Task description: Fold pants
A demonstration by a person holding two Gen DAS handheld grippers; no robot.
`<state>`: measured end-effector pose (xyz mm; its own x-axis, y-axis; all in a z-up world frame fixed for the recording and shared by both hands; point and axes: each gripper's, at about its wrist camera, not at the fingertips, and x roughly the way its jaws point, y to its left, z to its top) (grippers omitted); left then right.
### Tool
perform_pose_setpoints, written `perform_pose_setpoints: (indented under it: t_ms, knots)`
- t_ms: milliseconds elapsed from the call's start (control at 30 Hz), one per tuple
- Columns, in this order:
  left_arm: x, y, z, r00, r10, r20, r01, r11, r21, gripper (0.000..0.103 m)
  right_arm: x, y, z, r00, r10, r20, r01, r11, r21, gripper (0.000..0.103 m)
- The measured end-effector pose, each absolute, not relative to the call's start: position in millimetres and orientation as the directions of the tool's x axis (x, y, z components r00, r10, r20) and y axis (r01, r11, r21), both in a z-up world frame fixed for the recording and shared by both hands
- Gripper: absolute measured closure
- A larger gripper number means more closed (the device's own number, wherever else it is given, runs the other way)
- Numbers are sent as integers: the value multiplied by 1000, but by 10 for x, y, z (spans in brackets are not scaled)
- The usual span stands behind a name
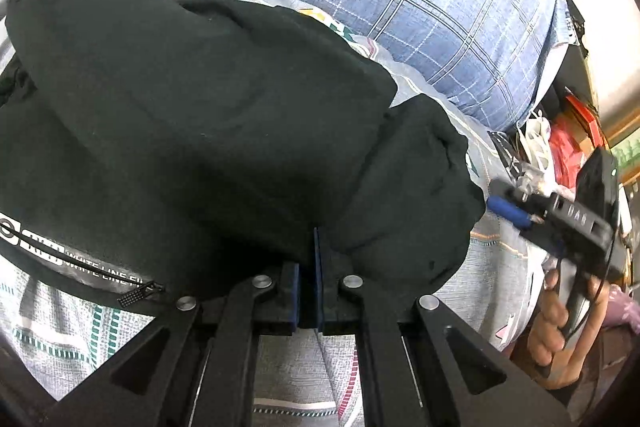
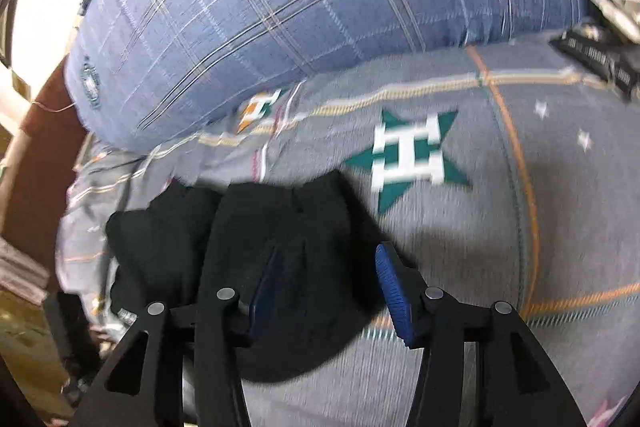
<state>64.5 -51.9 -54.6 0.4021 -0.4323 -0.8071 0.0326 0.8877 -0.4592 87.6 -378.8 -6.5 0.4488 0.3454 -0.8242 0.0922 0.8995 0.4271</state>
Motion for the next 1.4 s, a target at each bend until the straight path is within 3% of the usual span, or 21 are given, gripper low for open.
perform_pose_setpoints:
  t_ms: [67,133,167,200,233,400,533,667,700,733,800,833,1033,1167,1233,1267,1400]
  knots:
    - [652,-498,-575,389,-435,-812,20,885,-465,101,861,-3769,-181,411,361,-837,100,895,436,55]
    - [690,-481,-621,381,-436,-815,11,884,-468,101,900,-3663,-235,379,359,-853,83,905,417,63]
    - [688,-476,-616,383,-438,-814,12,883,-469,101,926,-3602,-263,371,338,-865,81,916,393,69]
    - [688,-487,-606,386,-439,-812,14,883,-470,101,945,-3549,-276,363,296,-884,81,934,347,85]
    - [668,-481,-576,397,-442,-804,21,881,-473,101,948,-3536,-276,363,290,-885,76,938,339,93]
    - [537,-629,-330,474,-483,-736,116,863,-492,98,774,-3667,177,506,265,-821,52,940,336,94]
    - [503,-778,-423,420,-487,-766,149,870,-470,98,798,-3707,86,457,187,-870,84,964,252,94]
    - [552,-781,-563,367,-472,-801,122,878,-462,98,913,-3676,-260,364,155,-919,113,971,208,85]
    - [552,-809,-556,367,-470,-802,124,880,-459,91,906,-3692,-191,387,158,-909,114,969,217,83]
    - [535,-811,-530,376,-471,-798,135,880,-455,86,885,-3724,-121,417,165,-894,120,965,234,72]
    - [442,-802,-440,410,-479,-776,175,876,-449,59,797,-3796,114,521,189,-832,117,950,290,56]
    - [394,-827,-385,429,-484,-763,197,874,-444,56,764,-3802,199,558,200,-805,105,946,308,51]
    - [109,-585,105,543,-508,-668,307,861,-405,49,686,-3359,517,646,346,-681,-79,917,391,50]
    - [250,290,358,644,-434,-630,140,876,-461,38,734,-2768,573,596,447,-668,-224,890,396,50]
    - [404,686,412,654,-404,-639,41,863,-503,38,775,-2452,590,564,469,-679,-283,883,374,41]
    - [530,939,421,644,-378,-665,-24,859,-512,32,799,-2260,584,547,481,-685,-319,876,361,39]
    - [942,1570,244,535,-373,-758,-157,838,-523,32,781,-1616,522,484,518,-706,-434,842,320,33]
